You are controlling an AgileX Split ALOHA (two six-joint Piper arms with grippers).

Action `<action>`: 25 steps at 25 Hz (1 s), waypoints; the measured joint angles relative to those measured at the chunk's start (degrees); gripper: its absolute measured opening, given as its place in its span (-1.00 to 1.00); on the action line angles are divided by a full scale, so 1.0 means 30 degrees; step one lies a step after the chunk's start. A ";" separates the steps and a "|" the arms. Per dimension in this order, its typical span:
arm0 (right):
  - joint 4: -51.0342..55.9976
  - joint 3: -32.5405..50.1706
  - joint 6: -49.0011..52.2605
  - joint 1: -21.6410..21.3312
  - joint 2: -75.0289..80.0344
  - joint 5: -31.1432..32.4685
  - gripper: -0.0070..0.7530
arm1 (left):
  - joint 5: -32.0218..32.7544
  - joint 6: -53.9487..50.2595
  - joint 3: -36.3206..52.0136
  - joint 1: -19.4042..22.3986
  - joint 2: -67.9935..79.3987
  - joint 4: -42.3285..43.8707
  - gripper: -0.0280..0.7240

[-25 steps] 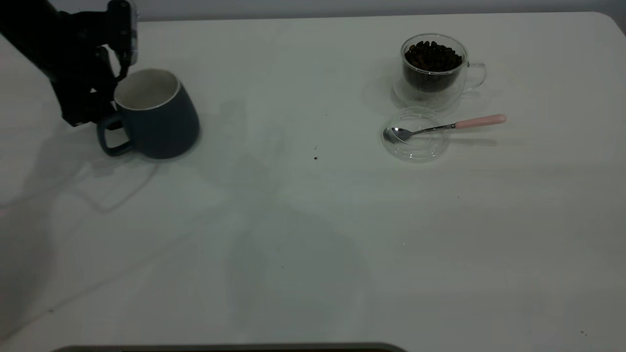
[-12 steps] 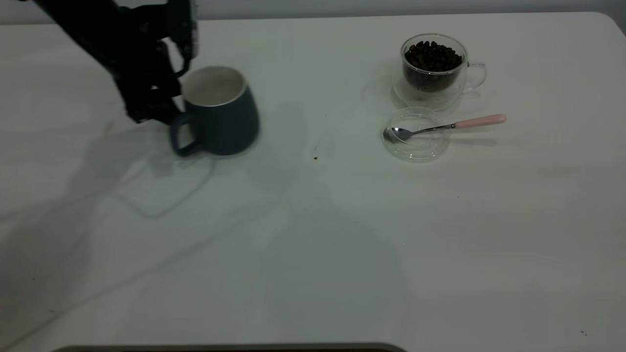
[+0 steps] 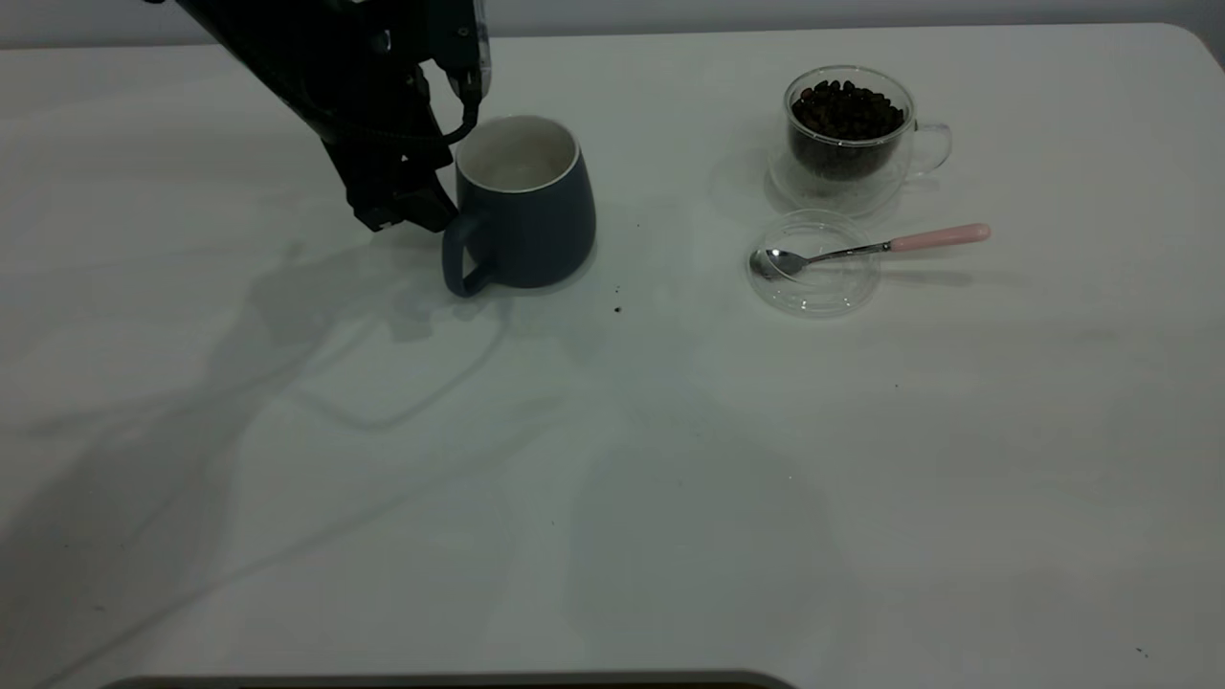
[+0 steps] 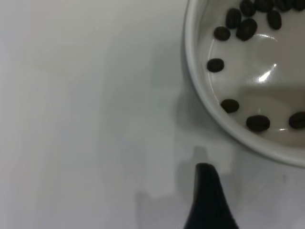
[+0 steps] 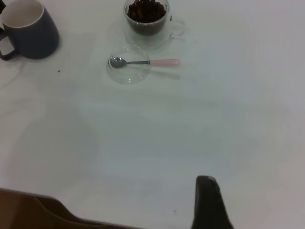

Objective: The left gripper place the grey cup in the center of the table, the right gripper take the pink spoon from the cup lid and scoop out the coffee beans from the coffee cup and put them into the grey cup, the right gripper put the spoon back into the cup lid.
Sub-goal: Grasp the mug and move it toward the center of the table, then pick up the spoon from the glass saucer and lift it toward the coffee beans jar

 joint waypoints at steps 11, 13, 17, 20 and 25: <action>0.0000 0.0000 0.0000 0.0000 0.0000 0.0000 0.37 | 0.5163 -0.4683 0.0000 0.3261 -0.2805 0.2832 0.58; 0.0000 0.0000 0.0000 0.0000 0.0000 0.0000 0.36 | 0.6734 -0.7074 0.0000 0.3871 -0.4194 0.4205 0.58; 0.0000 0.0000 0.0000 0.0000 0.0000 0.0000 0.34 | 1.0958 -1.2321 0.0000 0.4475 -0.7272 0.6050 0.58; 0.0000 0.0000 0.0000 0.0000 0.0000 0.0000 0.30 | 1.4337 -1.5773 0.0000 0.4531 -0.9846 0.6566 0.58; 0.0000 0.0000 0.0000 0.0000 0.0000 0.0000 0.23 | 1.7373 -1.9337 0.0000 0.4531 -1.3483 0.6702 0.58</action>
